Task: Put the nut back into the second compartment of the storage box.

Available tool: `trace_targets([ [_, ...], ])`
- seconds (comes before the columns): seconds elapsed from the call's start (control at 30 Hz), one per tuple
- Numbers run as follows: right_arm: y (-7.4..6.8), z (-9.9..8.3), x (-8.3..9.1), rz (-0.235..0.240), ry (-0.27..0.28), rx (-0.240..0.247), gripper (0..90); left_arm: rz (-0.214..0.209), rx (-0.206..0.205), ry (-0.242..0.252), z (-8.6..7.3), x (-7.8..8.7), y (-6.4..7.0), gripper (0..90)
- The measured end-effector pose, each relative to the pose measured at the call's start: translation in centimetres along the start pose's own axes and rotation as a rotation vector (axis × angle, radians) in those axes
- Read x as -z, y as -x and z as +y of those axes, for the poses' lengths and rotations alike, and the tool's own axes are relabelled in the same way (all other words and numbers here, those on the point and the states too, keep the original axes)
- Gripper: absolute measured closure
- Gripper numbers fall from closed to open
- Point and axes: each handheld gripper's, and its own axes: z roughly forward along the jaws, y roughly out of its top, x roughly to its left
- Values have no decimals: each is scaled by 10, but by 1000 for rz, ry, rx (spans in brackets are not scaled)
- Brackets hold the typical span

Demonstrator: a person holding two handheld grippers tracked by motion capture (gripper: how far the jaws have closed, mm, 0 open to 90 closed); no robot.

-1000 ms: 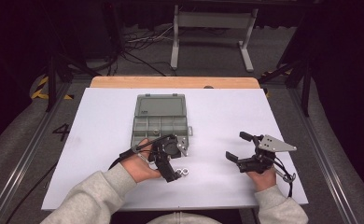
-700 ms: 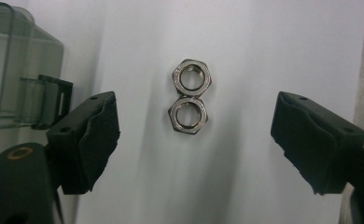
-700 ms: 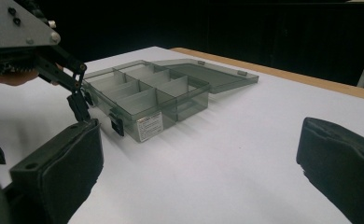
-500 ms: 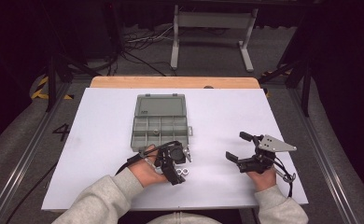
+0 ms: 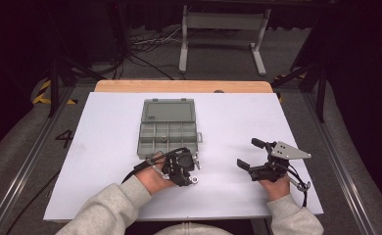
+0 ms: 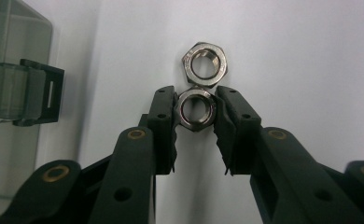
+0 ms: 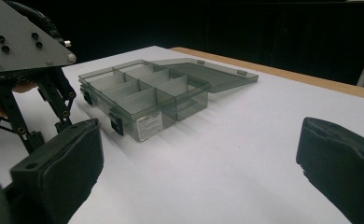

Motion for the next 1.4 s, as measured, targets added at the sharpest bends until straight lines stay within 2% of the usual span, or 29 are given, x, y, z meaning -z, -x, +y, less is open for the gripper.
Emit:
trace_targets([
  [0.03,0,0,0,-1,-1,3,13,-2,2,-11,0,2,0,695],
  [0.17,0,0,0,-1,-4,2,13,3,-1,-4,-1,8,0,696],
  [0.37,0,0,0,-1,-6,1,13,26,-4,14,0,30,-2,696],
  [0.67,0,0,0,-1,-6,1,13,74,18,41,-1,63,-19,696],
  [0.7,0,0,0,0,-5,2,13,84,32,48,-2,68,-20,696],
  [0.83,0,0,0,0,-5,1,13,97,44,55,-2,78,-28,696],
  [0.97,0,0,0,-1,-6,-1,13,120,76,81,-5,92,-40,696],
  [1.03,0,0,0,-2,-6,-3,13,125,92,92,-6,93,-42,696],
  [1.33,1,0,0,-1,-6,-2,13,174,159,127,-17,109,-69,696],
  [1.4,1,-1,0,-1,-6,-3,13,177,173,133,-19,110,-71,696],
])
